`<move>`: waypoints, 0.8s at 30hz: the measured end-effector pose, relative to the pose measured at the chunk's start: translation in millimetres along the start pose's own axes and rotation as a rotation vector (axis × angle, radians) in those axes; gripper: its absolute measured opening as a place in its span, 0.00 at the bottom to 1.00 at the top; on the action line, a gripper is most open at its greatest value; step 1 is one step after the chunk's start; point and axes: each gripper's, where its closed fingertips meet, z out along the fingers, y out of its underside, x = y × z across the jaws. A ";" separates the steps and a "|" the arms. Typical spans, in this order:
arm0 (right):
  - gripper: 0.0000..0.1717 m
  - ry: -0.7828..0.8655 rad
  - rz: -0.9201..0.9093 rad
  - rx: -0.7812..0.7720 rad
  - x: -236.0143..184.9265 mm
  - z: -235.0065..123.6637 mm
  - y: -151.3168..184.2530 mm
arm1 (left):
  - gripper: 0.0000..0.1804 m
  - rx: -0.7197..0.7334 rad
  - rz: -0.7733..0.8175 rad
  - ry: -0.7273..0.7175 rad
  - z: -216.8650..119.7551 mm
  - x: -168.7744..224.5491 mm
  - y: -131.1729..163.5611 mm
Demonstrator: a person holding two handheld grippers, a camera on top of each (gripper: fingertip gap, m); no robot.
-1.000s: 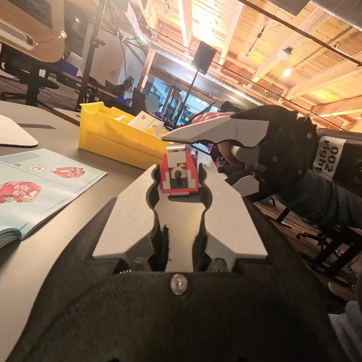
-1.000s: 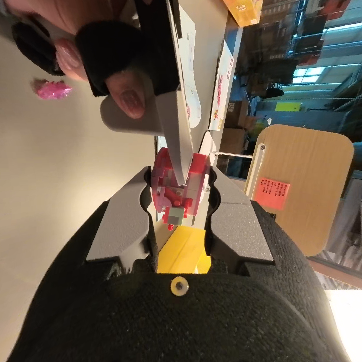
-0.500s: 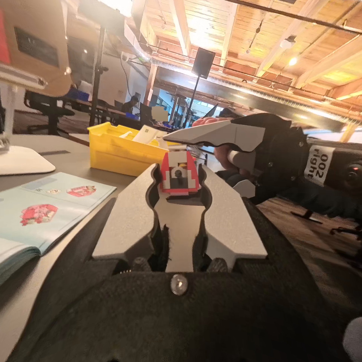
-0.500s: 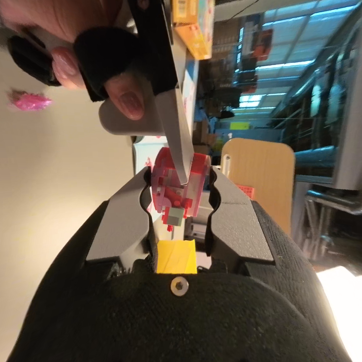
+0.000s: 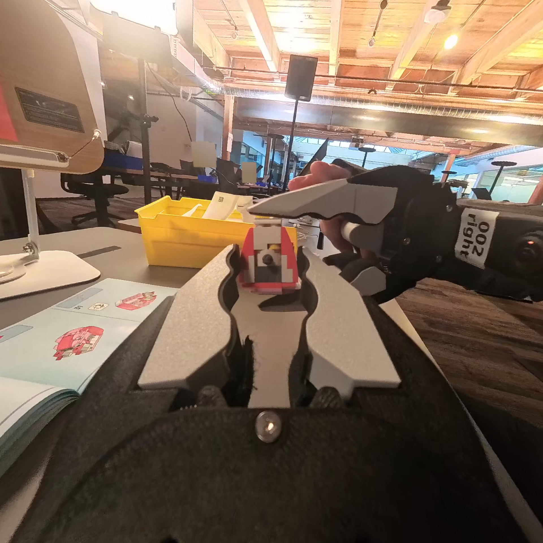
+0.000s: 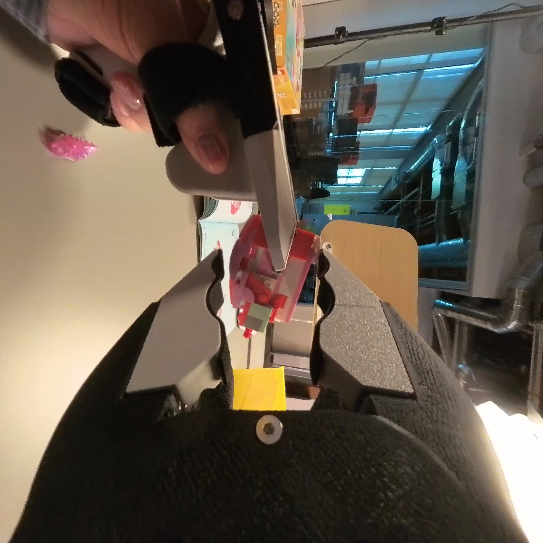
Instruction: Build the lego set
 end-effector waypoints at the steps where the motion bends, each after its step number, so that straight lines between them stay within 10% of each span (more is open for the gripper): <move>1: 0.37 -0.006 -0.004 -0.001 -0.8 -0.3 0.6 | 0.21 0.001 -0.001 -0.001 0.0 -0.1 -0.1; 24: 0.35 -0.029 0.177 0.048 -3.1 -0.5 -7.6 | 0.21 -0.015 0.054 -0.020 1.3 2.5 2.5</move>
